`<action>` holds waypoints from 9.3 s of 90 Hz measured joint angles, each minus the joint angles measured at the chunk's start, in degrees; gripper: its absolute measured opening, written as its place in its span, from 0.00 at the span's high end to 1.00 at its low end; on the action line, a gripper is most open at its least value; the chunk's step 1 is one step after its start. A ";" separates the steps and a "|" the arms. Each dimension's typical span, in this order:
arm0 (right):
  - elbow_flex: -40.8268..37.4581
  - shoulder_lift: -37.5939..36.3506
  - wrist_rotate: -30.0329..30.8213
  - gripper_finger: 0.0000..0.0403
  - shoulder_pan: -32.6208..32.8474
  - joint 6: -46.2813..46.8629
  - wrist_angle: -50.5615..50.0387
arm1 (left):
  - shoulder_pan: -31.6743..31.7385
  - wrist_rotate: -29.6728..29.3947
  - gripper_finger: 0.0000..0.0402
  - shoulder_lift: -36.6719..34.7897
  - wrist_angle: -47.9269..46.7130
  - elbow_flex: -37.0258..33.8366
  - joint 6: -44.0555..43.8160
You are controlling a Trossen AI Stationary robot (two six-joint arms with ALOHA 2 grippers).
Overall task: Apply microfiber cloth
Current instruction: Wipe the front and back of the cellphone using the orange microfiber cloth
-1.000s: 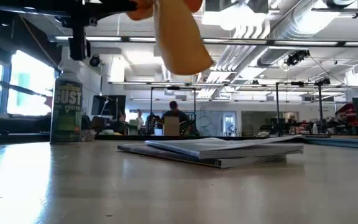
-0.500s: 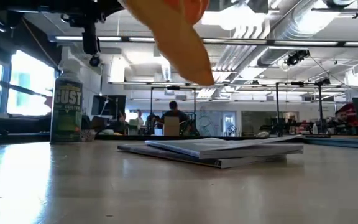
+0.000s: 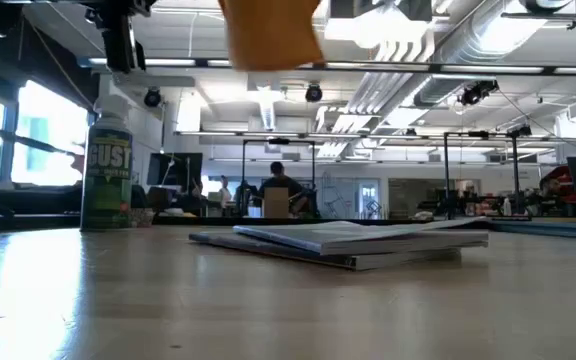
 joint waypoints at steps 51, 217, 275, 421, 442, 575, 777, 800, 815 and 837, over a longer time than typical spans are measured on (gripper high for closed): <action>-0.07 0.33 -8.96 1.00 5.34 8.80 -1.78 | 3.57 2.24 0.97 -3.15 4.35 0.00 6.54; -19.47 -9.22 -9.24 1.00 0.91 44.59 0.11 | -6.57 -6.50 0.97 -6.64 1.69 0.02 51.16; -27.18 -9.41 -12.76 0.64 -3.79 46.40 9.53 | -6.64 -10.08 0.97 -6.48 1.42 -0.04 55.89; -22.12 -3.41 -17.67 0.99 -3.81 45.47 23.16 | -4.81 -4.64 0.93 -5.84 3.22 -0.07 60.42; -22.12 -3.41 -17.79 0.91 -4.05 45.57 23.78 | -4.81 -4.33 0.97 -5.83 2.97 -0.04 61.26; -20.15 -7.04 -14.76 1.00 -4.80 36.38 23.52 | -5.12 -4.36 0.63 -4.42 -0.89 -0.04 56.45; -7.41 0.71 3.47 1.00 6.14 36.10 -19.82 | -6.36 -10.93 0.98 -8.33 -8.76 -0.09 41.39; 17.79 0.55 33.72 1.00 9.32 24.96 -47.32 | -4.80 -10.33 0.98 -6.59 -15.46 -0.09 31.62; 22.95 0.50 36.89 1.00 8.39 10.70 -38.64 | -3.34 -9.37 0.98 -4.58 -15.12 -0.09 19.85; 16.77 0.66 22.70 1.00 3.64 4.40 -21.82 | -2.25 -4.04 0.98 -4.42 -12.85 -0.09 15.36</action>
